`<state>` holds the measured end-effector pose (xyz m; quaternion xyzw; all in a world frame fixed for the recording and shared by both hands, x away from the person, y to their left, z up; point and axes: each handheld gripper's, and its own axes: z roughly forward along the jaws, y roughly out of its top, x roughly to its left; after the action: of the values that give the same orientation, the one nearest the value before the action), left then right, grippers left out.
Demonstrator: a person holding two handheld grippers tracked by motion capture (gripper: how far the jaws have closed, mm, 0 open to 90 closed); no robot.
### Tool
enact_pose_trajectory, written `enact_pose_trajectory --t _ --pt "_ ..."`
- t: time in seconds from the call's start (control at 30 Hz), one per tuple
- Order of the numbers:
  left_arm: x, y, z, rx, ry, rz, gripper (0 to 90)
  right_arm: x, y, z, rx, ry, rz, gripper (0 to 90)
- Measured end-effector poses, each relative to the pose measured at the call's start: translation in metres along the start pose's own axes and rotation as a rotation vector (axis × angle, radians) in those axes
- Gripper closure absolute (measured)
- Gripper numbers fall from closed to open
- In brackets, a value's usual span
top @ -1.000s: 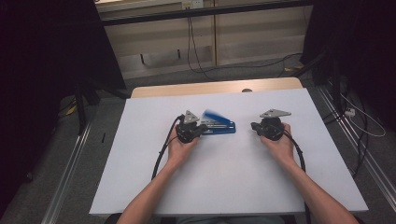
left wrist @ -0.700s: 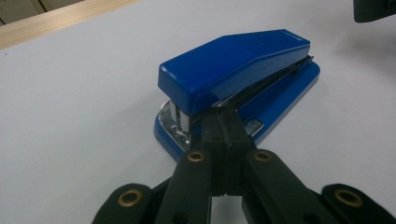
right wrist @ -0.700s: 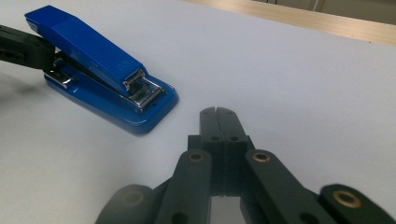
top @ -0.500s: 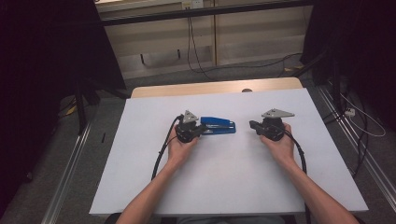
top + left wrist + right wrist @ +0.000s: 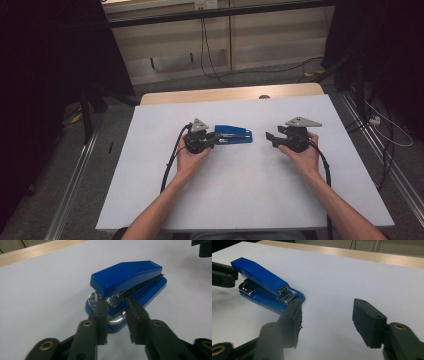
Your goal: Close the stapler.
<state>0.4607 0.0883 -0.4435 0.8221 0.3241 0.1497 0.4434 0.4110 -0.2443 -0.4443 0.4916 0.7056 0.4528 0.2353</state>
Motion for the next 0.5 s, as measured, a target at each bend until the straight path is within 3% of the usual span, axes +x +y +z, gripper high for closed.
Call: enact_pose_trajectory --t 0.37,0.5 --pt "0.003 -0.003 -0.009 -0.034 0.054 -0.016 25.3 0.004 0.000 0.001 -0.003 -0.014 0.031 7.3" --pt "0.003 0.000 -0.013 -0.059 0.060 -0.025 10.7 0.005 0.001 -0.002 -0.017 -0.025 0.027 4.3"
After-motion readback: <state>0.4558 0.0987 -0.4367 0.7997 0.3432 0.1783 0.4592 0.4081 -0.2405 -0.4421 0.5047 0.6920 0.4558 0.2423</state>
